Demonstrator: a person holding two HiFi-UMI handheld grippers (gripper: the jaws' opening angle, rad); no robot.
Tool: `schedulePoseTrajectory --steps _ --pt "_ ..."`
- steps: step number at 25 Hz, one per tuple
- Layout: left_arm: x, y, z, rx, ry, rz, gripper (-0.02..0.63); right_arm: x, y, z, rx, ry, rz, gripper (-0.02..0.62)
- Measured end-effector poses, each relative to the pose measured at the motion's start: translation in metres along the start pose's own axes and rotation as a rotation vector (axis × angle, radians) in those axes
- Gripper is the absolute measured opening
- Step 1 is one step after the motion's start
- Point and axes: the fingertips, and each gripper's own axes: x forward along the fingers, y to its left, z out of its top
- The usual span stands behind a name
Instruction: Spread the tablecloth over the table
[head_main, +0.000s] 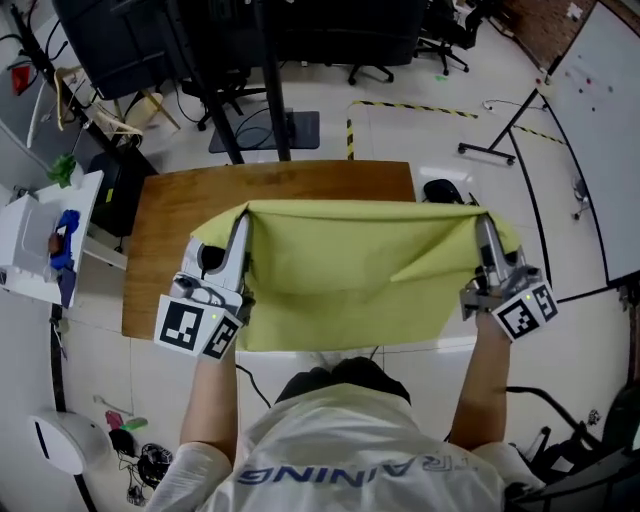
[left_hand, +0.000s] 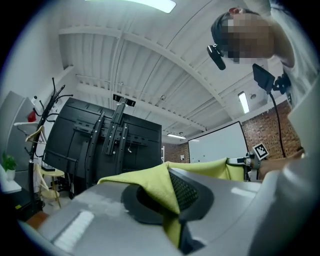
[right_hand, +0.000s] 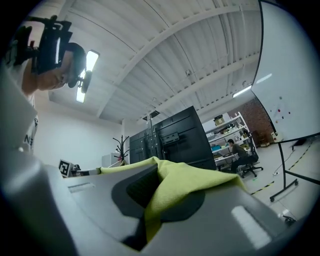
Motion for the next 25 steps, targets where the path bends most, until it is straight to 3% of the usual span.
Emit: schedulePoseTrajectory --steps 5,12,19,25 --pt "0.021 0.016 -0.014 -0.027 0.046 0.026 0.015 0.023 -0.017 -0.008 -0.002 0.033 -0.001 0.012" --pt "0.055 0.031 -0.036 -0.005 0.095 0.064 0.015 0.055 -0.057 -0.031 0.060 0.067 0.028 0.012" --pt "0.111 0.067 -0.071 -0.010 0.131 0.071 0.015 0.109 -0.106 -0.059 0.085 0.137 0.004 0.012" --pt "0.165 0.101 -0.101 -0.063 0.178 0.060 0.017 0.160 -0.151 -0.082 0.134 0.150 -0.047 0.012"
